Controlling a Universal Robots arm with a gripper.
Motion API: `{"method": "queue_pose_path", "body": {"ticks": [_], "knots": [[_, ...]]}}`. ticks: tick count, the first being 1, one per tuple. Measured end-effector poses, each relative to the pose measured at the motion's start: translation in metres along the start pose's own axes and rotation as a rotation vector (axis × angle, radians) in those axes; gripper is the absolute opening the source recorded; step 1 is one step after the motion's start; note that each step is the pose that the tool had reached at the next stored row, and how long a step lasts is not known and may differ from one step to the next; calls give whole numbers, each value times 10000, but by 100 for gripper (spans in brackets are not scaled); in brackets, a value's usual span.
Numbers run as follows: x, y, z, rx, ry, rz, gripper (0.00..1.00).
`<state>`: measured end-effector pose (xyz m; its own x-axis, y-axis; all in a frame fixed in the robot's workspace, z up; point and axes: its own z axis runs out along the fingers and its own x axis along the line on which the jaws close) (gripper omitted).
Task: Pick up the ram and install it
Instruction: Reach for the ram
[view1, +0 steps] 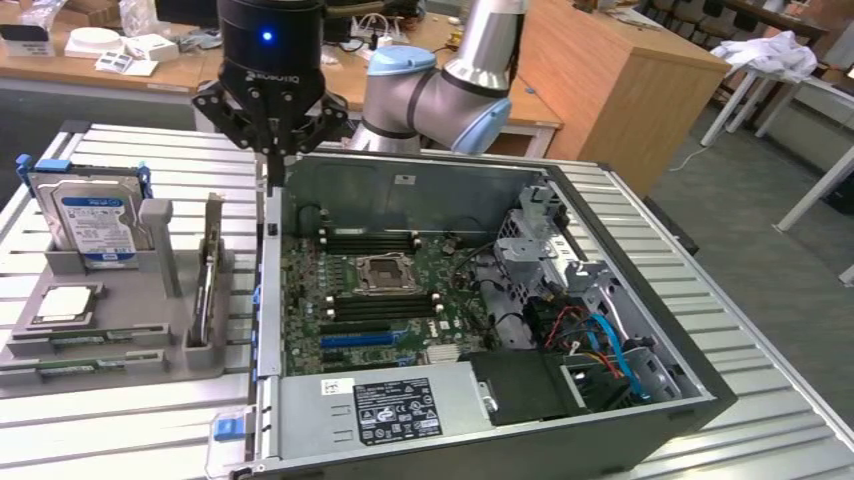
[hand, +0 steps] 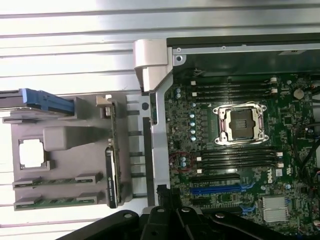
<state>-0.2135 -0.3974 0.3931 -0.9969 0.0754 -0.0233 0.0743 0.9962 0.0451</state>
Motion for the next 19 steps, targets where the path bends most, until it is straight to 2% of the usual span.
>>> {"method": "queue_pose_path", "body": {"ticks": [8, 19], "knots": [[171, -9, -4, 0, 0, -1, 11], [469, -25, -10, 0, 0, -1, 11]]}}
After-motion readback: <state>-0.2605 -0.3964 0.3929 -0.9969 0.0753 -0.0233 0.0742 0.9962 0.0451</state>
